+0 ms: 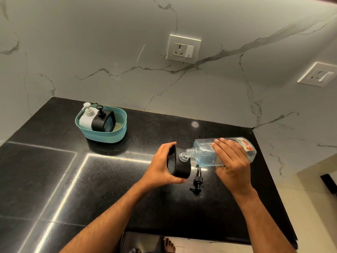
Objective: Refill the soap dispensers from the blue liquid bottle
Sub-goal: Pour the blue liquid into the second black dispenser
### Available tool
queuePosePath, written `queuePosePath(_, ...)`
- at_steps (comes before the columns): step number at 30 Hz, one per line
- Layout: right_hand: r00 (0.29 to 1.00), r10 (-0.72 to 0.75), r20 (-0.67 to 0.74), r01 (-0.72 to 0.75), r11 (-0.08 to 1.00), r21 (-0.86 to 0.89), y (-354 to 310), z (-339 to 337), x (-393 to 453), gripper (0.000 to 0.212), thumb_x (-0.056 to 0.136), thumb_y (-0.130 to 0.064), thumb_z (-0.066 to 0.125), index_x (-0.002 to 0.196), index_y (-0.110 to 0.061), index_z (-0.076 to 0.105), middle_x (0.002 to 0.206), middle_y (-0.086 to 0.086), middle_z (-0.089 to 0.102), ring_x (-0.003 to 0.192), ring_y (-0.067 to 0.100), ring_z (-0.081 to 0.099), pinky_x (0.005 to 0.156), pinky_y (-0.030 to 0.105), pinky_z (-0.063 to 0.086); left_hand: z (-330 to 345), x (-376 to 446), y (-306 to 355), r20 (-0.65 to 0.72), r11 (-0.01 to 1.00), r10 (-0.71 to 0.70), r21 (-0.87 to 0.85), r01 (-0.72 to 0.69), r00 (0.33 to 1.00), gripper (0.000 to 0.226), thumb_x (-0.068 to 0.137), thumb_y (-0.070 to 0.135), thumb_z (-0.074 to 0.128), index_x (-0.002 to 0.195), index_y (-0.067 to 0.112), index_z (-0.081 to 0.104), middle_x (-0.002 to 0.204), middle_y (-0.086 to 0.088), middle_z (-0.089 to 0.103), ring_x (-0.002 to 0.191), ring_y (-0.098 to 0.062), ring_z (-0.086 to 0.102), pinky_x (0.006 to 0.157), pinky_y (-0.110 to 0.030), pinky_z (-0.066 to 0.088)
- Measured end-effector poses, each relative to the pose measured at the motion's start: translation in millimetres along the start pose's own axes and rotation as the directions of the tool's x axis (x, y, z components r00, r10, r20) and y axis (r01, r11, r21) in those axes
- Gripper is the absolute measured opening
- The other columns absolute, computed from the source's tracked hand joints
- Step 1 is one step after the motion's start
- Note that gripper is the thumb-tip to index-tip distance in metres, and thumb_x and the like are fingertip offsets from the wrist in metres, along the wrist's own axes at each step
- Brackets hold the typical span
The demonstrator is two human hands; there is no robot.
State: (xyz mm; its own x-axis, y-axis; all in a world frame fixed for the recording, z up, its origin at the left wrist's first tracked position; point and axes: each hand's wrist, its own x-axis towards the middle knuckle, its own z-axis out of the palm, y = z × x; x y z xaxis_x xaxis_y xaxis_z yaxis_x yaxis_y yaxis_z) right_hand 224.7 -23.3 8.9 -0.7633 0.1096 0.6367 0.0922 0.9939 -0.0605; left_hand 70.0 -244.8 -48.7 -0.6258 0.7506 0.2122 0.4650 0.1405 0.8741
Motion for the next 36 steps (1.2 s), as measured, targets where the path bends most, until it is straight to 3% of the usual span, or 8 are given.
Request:
queuePosePath(20, 1.000, -0.010, -0.012, 0.010, 1.000, -0.002, 1.0, 1.3, -0.7, 0.063, 0.066, 0.007, 0.082, 0.127, -0.003, 0.071, 0.130, 0.015, 0.070, 0.127, 0.033, 0.063, 0.108, 0.053, 0.050, -0.1, -0.5, 0.5, -0.010, 1.000, 0.005, 0.008, -0.005, 1.000, 0.125, 0.054, 0.051, 0.100, 0.156, 0.018, 0.036, 0.147, 0.007, 0.045, 0.137, -0.010, 0.048, 0.114, -0.036, 0.050)
queuePosePath(36, 1.000, -0.014, -0.012, 0.014, 1.000, -0.001, 2.4, -0.4, -0.3, 0.064, 0.066, 0.005, 0.086, 0.128, -0.004, 0.070, 0.131, 0.014, 0.070, 0.128, 0.031, 0.063, 0.110, 0.050, 0.048, 0.4, 0.1, 0.0, 0.000, 1.000, 0.000, -0.006, 0.000, 1.000, 0.125, 0.054, 0.052, 0.101, 0.156, 0.020, 0.035, 0.146, 0.009, 0.044, 0.136, -0.007, 0.047, 0.113, -0.030, 0.049)
